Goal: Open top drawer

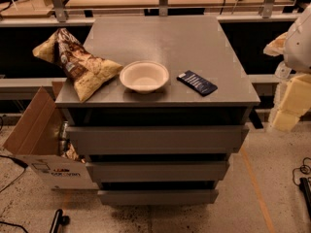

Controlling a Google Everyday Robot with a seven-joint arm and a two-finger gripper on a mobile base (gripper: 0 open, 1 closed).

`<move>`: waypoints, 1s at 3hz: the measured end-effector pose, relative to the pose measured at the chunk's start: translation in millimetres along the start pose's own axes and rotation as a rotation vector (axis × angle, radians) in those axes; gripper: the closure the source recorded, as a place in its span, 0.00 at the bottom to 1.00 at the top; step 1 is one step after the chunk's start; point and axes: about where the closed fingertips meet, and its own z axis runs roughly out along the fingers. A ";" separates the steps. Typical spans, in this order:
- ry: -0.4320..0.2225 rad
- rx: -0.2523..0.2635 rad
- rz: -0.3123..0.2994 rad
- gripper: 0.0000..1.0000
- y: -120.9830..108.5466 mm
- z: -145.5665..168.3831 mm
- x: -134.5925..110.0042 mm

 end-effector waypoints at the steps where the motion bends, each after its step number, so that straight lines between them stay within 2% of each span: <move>1: 0.000 0.000 0.000 0.00 0.0 0.0 0.0; 2: -0.039 0.006 -0.008 0.00 0.6 16.2 2.7; 3: -0.143 0.030 -0.037 0.00 14.1 43.0 10.0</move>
Offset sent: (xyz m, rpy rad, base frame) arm 0.0145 -0.0021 -0.0708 0.1357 -0.0513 0.0670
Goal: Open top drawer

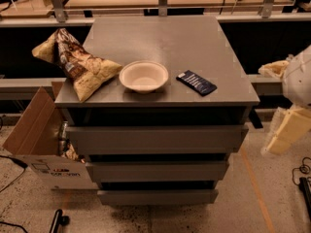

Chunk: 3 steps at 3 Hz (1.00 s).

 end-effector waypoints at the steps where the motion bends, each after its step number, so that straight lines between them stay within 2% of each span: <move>1: -0.053 0.073 -0.049 0.00 -9.1 -1.3 -0.7; 2: -0.049 0.073 -0.054 0.00 -9.9 -1.3 -1.5; 3: -0.084 0.056 -0.087 0.00 -10.2 21.0 -5.4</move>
Offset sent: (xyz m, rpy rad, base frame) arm 0.0066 -0.0025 0.0029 0.0267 -0.0894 0.0319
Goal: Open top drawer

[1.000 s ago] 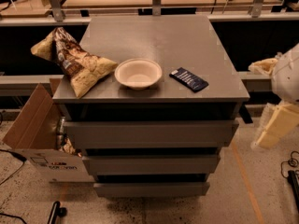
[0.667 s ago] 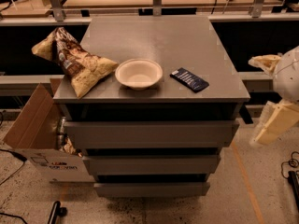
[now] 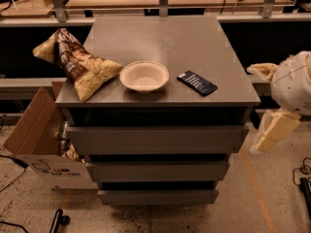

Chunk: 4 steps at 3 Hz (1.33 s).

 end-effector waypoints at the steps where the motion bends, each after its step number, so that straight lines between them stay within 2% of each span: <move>1: -0.028 -0.020 -0.035 0.00 3.4 38.1 1.9; 3: -0.064 -0.060 -0.109 0.00 14.0 96.8 2.0; 4: -0.097 -0.097 -0.167 0.00 26.4 128.7 -8.2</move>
Offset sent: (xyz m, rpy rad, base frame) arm 0.0342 0.0331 -0.1064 0.0160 0.0191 0.1398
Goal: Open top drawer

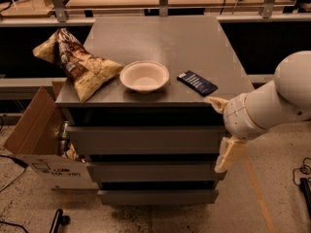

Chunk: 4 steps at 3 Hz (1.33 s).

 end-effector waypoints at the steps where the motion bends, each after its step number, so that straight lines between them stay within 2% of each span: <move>1: -0.026 -0.027 -0.028 0.00 7.7 27.0 -3.5; 2: -0.036 -0.049 -0.033 0.00 13.6 47.4 -2.6; 4: -0.044 -0.053 -0.026 0.00 15.6 58.1 2.8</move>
Offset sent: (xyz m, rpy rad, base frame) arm 0.0037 0.0294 -0.0703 0.0235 0.0568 0.0707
